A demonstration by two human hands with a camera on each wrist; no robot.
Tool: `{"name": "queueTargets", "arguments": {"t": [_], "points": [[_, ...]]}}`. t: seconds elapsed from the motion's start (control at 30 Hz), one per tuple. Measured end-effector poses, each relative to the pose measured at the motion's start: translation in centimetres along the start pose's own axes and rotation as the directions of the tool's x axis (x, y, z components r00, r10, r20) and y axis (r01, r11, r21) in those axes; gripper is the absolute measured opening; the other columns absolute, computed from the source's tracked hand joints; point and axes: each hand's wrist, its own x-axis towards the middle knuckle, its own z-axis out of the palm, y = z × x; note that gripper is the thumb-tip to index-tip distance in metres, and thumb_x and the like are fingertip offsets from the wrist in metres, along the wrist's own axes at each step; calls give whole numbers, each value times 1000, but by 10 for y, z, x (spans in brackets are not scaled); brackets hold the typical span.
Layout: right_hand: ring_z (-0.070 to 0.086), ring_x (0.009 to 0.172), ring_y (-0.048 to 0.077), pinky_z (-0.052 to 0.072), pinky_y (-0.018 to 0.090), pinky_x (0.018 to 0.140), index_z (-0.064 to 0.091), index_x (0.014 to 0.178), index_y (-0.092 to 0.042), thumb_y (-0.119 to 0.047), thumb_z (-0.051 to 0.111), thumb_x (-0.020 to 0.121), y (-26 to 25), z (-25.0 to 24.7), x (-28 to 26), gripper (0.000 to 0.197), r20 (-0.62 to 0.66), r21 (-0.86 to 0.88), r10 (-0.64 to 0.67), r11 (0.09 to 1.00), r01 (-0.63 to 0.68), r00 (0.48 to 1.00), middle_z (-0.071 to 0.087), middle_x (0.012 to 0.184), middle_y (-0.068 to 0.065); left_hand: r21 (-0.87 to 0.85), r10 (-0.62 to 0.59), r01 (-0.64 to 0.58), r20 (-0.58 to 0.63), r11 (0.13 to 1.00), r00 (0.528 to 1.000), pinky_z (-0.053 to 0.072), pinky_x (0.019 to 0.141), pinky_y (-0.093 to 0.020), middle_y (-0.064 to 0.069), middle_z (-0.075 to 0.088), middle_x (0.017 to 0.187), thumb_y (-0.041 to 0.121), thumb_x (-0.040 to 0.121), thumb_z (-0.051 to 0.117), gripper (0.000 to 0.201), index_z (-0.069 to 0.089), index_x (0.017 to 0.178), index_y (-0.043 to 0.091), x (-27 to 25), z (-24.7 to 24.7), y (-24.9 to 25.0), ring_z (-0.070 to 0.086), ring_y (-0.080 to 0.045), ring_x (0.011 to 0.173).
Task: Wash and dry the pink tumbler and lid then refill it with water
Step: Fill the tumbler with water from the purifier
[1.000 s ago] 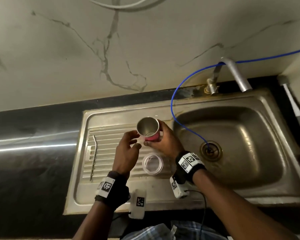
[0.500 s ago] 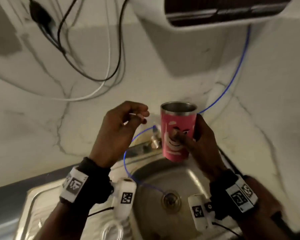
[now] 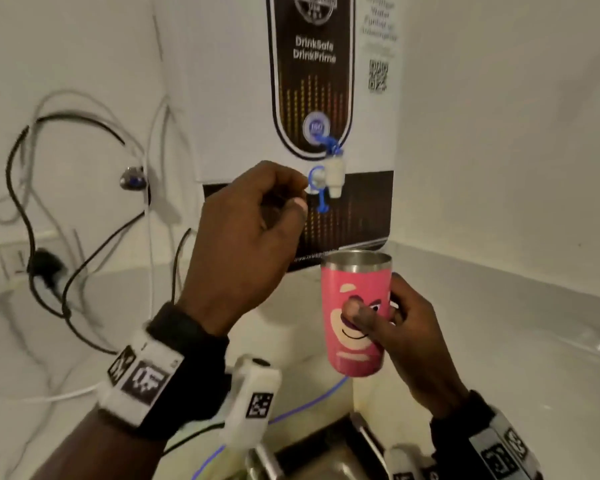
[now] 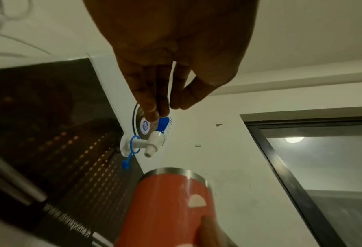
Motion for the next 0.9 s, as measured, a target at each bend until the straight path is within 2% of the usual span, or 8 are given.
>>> {"name": "queueTargets", "arguments": {"t": [0.13, 0.23, 0.3, 0.4, 0.53, 0.7, 0.8, 0.9], "points": [[76, 98, 19, 64, 41, 82, 66, 123, -35, -57, 85, 68, -15, -6, 25, 62, 14, -7, -45, 999, 45, 999, 76, 112, -5, 126, 105, -105, 7, 986, 994, 52, 81, -8, 5, 68, 119, 24, 104, 68, 24, 69, 126, 15, 51, 21, 3, 66, -2, 99], [76, 97, 16, 64, 37, 82, 63, 125, -38, -55, 86, 74, -20, -7, 41, 59, 19, -38, -62, 997, 63, 998, 76, 110, -11, 229, 153, -152, 12, 961, 988, 42, 81, 1, 4, 59, 118, 33, 101, 73, 32, 68, 127, 14, 74, 34, 2, 60, -2, 94], [76, 96, 15, 64, 35, 81, 61, 125, -40, -56, 82, 72, -21, -4, 51, 59, 22, -65, -75, 995, 76, 997, 75, 108, -14, 262, 159, -156, 11, 952, 987, 41, 77, 1, 2, 62, 116, 36, 98, 77, 33, 70, 122, 14, 85, 36, -1, 62, -7, 94], [76, 92, 10, 63, 25, 74, 60, 118, -43, -62, 79, 68, -24, 4, 63, 57, 33, -99, -98, 990, 101, 995, 75, 103, -18, 315, 169, -189, 89, 930, 982, 42, 77, -7, 4, 67, 103, 38, 95, 80, 25, 77, 108, 17, 98, 32, -5, 63, -9, 88], [76, 92, 12, 64, 32, 80, 60, 129, -33, -58, 79, 74, -24, 12, 75, 63, 43, -142, -108, 983, 113, 993, 75, 110, -10, 324, 142, -189, 164, 927, 976, 43, 71, -8, 13, 66, 87, 32, 96, 80, 18, 82, 107, 17, 106, 21, -13, 60, -1, 75], [75, 90, 11, 63, 26, 77, 57, 124, -39, -66, 74, 67, -20, 15, 79, 65, 36, -142, -108, 983, 112, 994, 73, 110, -12, 339, 208, -307, 299, 889, 931, 42, 67, -17, -4, 74, 85, 26, 98, 78, 20, 81, 96, 6, 123, 15, -14, 59, -11, 73], [76, 93, 15, 64, 32, 82, 57, 129, -34, -63, 76, 69, -15, 14, 81, 69, 27, -133, -94, 986, 97, 995, 73, 113, -10, 349, 118, -252, 363, 902, 924, 46, 64, -23, -5, 74, 80, 34, 100, 76, 29, 80, 90, 6, 145, 19, -4, 63, -10, 72], [75, 95, 16, 64, 37, 84, 56, 132, -35, -61, 77, 71, -10, 12, 84, 70, 18, -122, -90, 988, 92, 996, 73, 115, -10, 385, -6, -144, 362, 912, 932, 39, 53, -13, 2, 62, 65, 40, 101, 73, 41, 75, 80, 4, 159, 29, -3, 55, 2, 56]]}}
